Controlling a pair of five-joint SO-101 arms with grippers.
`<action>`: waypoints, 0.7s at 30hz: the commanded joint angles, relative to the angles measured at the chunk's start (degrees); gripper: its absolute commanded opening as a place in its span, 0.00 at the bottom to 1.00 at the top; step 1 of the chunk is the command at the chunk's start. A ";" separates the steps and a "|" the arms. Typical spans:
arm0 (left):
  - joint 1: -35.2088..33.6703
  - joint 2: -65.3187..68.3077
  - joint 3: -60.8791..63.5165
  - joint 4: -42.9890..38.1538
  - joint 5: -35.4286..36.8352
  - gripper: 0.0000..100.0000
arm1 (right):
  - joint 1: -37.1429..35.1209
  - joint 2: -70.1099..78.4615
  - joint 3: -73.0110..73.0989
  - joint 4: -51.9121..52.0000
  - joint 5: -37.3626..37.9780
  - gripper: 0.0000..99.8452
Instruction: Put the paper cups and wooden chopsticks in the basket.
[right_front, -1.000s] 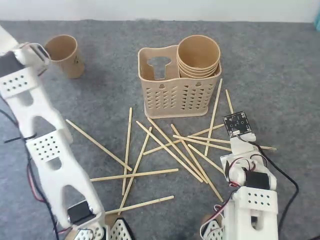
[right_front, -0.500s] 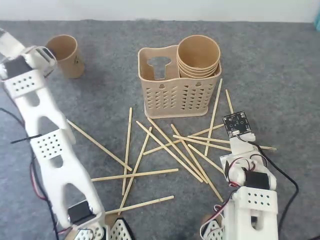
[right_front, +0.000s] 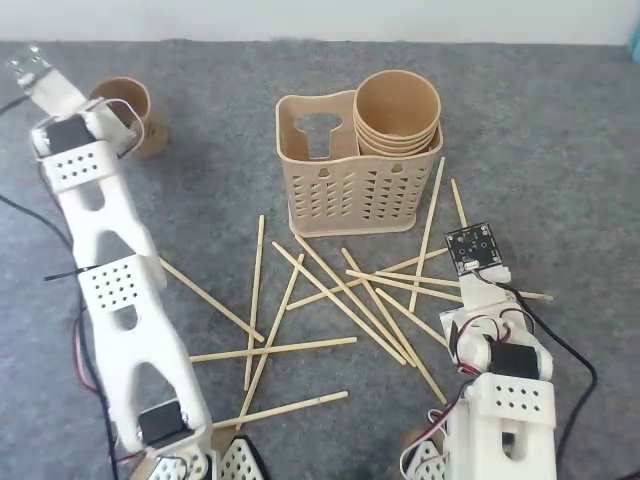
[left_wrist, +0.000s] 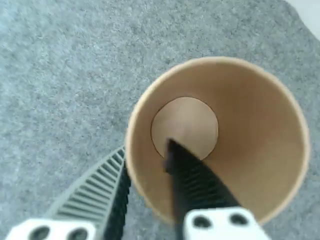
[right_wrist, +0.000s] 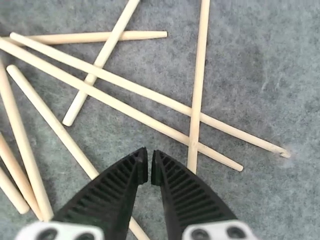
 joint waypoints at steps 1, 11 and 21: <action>0.09 -1.41 -3.65 -0.09 0.18 0.01 | -0.22 0.31 -0.35 -1.10 0.62 0.03; -1.32 -10.11 -6.73 12.22 0.18 0.01 | -0.13 0.22 -0.35 -1.10 0.62 0.03; -2.46 -21.45 -6.29 17.85 0.18 0.01 | -0.04 0.22 -0.35 -1.10 0.62 0.03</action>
